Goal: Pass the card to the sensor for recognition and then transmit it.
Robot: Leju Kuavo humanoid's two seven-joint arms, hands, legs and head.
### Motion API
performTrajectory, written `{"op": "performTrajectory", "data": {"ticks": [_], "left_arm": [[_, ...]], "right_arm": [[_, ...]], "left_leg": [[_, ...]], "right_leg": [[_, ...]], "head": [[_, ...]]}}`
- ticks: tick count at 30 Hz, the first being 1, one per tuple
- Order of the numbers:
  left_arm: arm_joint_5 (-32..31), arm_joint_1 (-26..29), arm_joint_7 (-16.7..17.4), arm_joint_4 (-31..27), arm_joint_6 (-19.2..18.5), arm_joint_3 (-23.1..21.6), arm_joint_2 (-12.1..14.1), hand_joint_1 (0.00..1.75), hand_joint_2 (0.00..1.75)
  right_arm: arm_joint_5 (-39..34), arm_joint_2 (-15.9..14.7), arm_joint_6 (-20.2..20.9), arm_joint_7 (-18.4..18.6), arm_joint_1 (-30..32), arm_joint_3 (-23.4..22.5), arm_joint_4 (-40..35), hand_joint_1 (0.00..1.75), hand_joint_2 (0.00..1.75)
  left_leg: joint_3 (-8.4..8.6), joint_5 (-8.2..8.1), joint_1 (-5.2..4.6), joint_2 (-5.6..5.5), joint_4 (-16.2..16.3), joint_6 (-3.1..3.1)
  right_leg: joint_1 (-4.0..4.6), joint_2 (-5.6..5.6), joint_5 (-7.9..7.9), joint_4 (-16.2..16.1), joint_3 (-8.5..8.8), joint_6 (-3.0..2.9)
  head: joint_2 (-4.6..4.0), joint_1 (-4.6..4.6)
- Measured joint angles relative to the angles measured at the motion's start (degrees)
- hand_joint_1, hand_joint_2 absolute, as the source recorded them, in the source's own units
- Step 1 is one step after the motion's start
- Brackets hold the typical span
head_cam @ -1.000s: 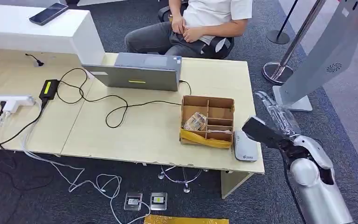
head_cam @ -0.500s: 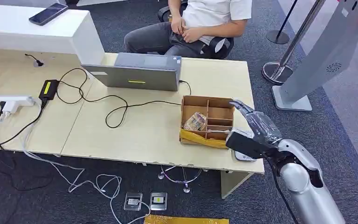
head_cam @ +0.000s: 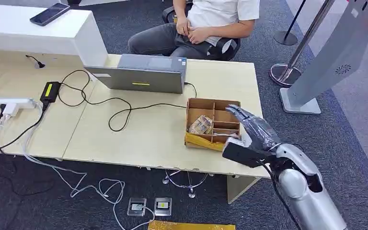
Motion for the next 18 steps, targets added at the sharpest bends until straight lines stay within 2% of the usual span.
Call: {"op": "performTrajectory", "data": {"ticks": [5,13,18], "left_arm": [[-0.2,-0.5,0.0,0.0,-0.4,0.0,0.0,0.00,1.75],[-0.3,-0.6,0.0,0.0,-0.4,0.0,0.0,0.00,1.75],[-0.3,-0.6,0.0,0.0,-0.4,0.0,0.0,0.00,1.75]], "right_arm": [[6.1,1.9,-6.9,1.8,-0.4,1.4,3.4,0.00,1.75],[6.7,3.8,-7.8,1.8,-1.0,2.6,7.1,0.00,1.75],[6.8,3.9,-7.8,1.8,-1.1,3.2,7.9,0.00,1.75]], "left_leg": [[-0.01,0.00,0.01,0.00,0.0,0.00],[-0.01,0.00,0.01,0.00,0.0,0.00],[-0.01,0.00,-0.01,0.00,0.0,0.00]], "right_leg": [[0.01,0.02,0.00,0.0,0.00,0.00],[0.01,0.01,0.00,0.0,-0.01,0.00],[-0.01,0.00,0.00,0.0,0.00,0.00]], "head": [[0.00,0.00],[-0.02,-0.02],[0.00,0.00]]}}
